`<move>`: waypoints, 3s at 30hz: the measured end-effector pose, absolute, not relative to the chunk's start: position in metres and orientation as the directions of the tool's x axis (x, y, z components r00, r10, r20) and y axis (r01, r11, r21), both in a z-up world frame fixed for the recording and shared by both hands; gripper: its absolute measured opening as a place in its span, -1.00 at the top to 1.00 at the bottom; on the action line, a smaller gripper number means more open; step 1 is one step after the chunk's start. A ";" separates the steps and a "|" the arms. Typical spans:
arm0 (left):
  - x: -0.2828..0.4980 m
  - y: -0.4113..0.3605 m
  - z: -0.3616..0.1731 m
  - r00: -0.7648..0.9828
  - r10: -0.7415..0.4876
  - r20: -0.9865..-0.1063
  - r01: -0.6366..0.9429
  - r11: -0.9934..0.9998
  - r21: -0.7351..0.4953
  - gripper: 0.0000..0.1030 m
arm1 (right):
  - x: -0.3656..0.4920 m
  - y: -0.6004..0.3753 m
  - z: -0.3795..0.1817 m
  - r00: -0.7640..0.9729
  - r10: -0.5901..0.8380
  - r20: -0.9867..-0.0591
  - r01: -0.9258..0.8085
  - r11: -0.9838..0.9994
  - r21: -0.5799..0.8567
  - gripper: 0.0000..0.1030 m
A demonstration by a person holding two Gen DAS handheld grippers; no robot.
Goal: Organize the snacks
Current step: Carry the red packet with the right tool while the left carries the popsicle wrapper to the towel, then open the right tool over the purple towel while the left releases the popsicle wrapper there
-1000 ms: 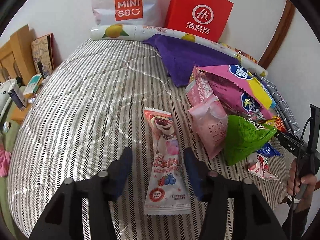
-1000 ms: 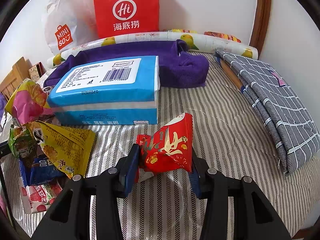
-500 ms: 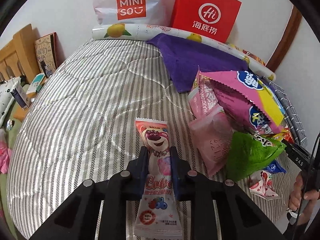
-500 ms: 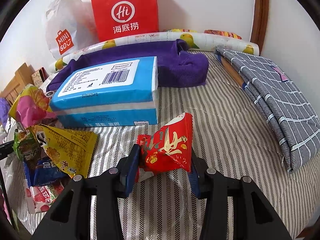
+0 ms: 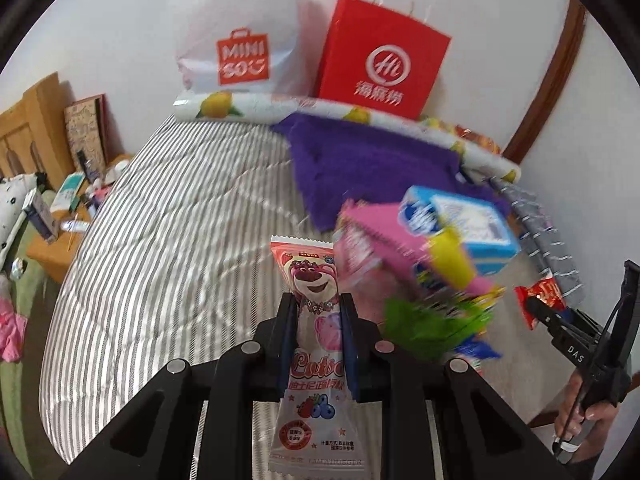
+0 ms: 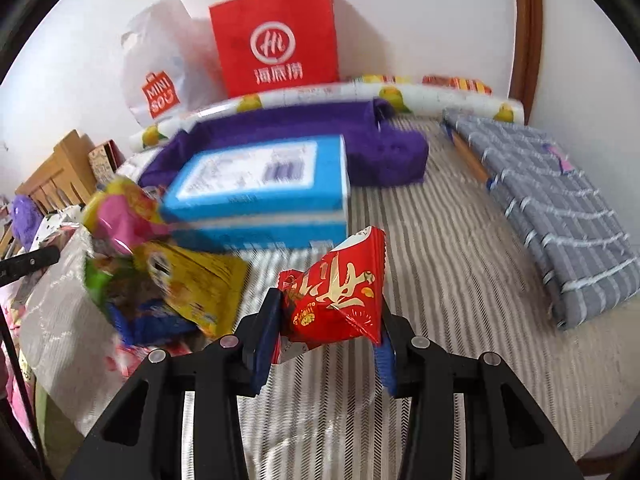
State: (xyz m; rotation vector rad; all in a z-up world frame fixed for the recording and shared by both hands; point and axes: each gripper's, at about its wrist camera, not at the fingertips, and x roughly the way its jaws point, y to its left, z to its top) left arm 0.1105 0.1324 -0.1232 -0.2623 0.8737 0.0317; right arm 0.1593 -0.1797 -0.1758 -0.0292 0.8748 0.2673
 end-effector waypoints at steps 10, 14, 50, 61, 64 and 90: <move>0.139 0.099 -0.080 0.674 -0.174 -0.718 -0.028 0.965 -0.260 0.61 | 0.164 -0.167 -0.111 0.677 0.210 -0.705 -0.256 0.966 0.041 0.17; 0.156 0.087 -0.070 0.673 -0.196 -0.713 0.007 0.966 -0.260 0.61 | 0.174 -0.165 -0.096 0.682 0.215 -0.699 -0.256 0.966 0.047 0.17; 0.311 0.096 -0.029 0.672 -0.188 -0.717 0.050 0.976 -0.210 0.61 | 0.327 -0.124 -0.047 0.712 0.278 -0.644 -0.289 0.953 0.091 0.18; 0.348 0.099 -0.055 0.635 -0.207 -0.744 0.038 0.971 -0.238 0.61 | 0.363 -0.119 -0.087 0.646 0.281 -0.710 -0.296 0.949 0.106 0.44; 0.355 0.099 -0.071 0.607 -0.202 -0.768 0.026 0.972 -0.236 0.61 | 0.369 -0.120 -0.096 0.638 0.277 -0.719 -0.294 0.950 0.105 0.44; 0.378 0.104 -0.162 0.434 -0.160 -0.886 -0.026 0.981 -0.190 0.61 | 0.400 -0.125 -0.174 0.519 0.299 -0.801 -0.281 0.944 0.170 0.11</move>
